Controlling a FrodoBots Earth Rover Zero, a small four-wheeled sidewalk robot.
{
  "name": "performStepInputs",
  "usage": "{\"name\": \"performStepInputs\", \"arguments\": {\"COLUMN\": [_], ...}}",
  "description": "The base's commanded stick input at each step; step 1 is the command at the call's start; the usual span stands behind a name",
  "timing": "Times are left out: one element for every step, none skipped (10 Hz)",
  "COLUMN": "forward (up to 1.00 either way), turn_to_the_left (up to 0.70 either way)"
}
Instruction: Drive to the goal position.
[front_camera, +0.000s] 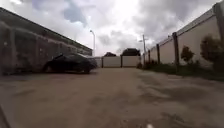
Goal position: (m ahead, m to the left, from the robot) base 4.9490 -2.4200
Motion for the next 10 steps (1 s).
{"name": "performStepInputs", "arguments": {"forward": [0.3,0.3,0.3,0.3,0.3,0.3,0.3,0.3,0.3,0.3], "turn_to_the_left": [0.0,0.0,0.0,0.0,0.0,0.0,0.0,0.0,0.0,0.0]}}
